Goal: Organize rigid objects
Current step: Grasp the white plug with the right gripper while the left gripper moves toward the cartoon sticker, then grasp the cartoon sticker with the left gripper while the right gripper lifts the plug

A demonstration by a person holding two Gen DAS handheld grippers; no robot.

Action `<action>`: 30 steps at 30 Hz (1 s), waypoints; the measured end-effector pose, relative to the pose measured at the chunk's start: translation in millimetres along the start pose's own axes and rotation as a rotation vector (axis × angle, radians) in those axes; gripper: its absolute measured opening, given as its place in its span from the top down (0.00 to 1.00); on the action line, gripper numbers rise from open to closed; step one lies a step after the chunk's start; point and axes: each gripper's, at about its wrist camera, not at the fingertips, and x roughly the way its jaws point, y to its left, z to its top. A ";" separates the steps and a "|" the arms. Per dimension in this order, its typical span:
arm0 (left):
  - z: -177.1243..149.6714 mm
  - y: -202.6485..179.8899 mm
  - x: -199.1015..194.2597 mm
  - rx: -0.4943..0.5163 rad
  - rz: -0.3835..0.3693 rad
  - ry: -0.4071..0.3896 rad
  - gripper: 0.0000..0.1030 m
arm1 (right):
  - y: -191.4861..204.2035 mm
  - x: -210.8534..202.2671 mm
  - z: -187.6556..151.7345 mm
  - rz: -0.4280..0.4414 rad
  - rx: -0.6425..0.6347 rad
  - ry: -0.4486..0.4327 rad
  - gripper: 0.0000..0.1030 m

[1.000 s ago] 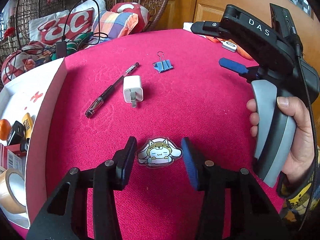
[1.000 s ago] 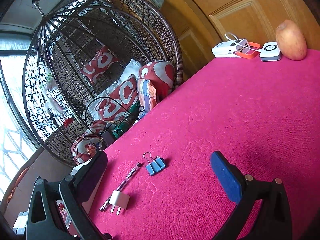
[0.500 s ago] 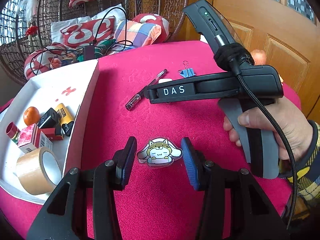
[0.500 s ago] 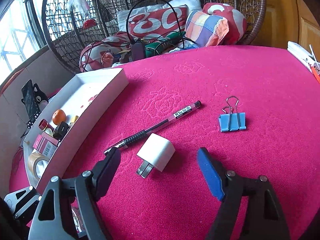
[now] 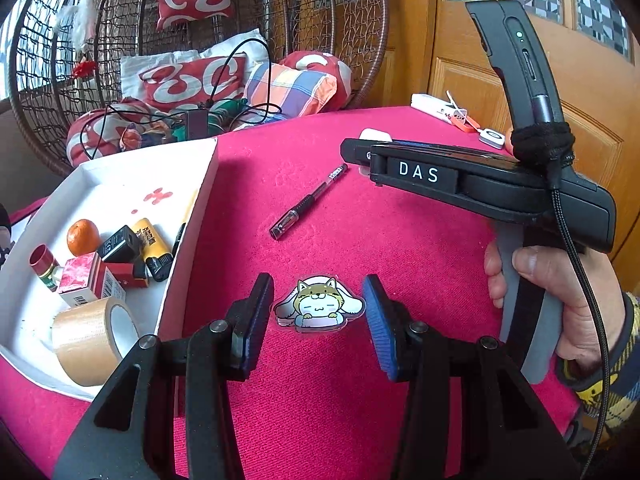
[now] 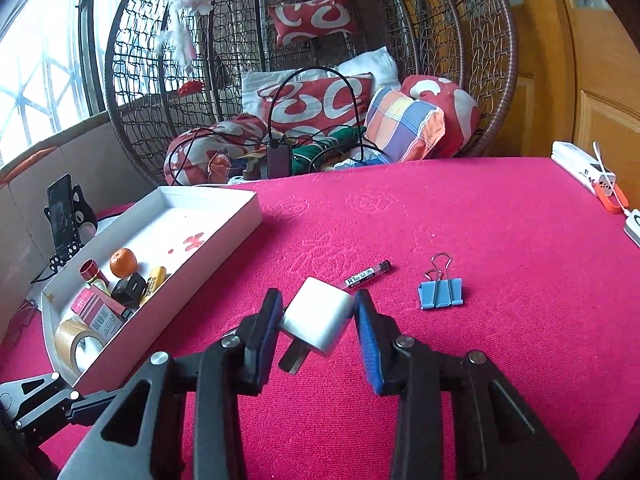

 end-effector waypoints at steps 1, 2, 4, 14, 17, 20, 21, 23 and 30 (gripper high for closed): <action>0.3 -0.1 -0.9 0.002 0.001 -0.006 0.56 | 0.5 -4.6 0.0 -0.004 -0.002 -0.027 0.64; 0.3 -0.5 -1.5 0.005 0.002 -0.009 0.56 | 1.4 -6.9 0.6 -0.010 -0.003 -0.048 0.64; 0.6 -0.9 -2.5 0.009 0.001 -0.015 0.56 | 1.7 -9.1 0.9 -0.011 -0.003 -0.065 0.64; 10.1 14.5 -24.3 -0.034 -0.017 -0.088 0.56 | 11.5 -17.1 9.9 0.029 0.013 -0.062 0.64; 9.1 19.6 -30.3 -0.043 -0.015 -0.101 0.56 | 21.6 -23.5 16.7 0.049 0.006 -0.081 0.64; 8.1 25.1 -34.4 -0.057 -0.016 -0.109 0.56 | 33.1 -27.4 19.2 0.066 -0.010 -0.088 0.64; 8.1 26.7 -35.9 -0.061 -0.016 -0.112 0.56 | 36.7 -28.0 19.5 0.070 -0.016 -0.088 0.64; 8.5 29.9 -39.0 -0.068 -0.017 -0.122 0.56 | 42.6 -28.5 19.8 0.078 -0.024 -0.085 0.64; 9.4 43.2 -49.8 -0.084 0.003 -0.153 0.56 | 52.9 -28.7 25.6 0.100 -0.038 -0.081 0.64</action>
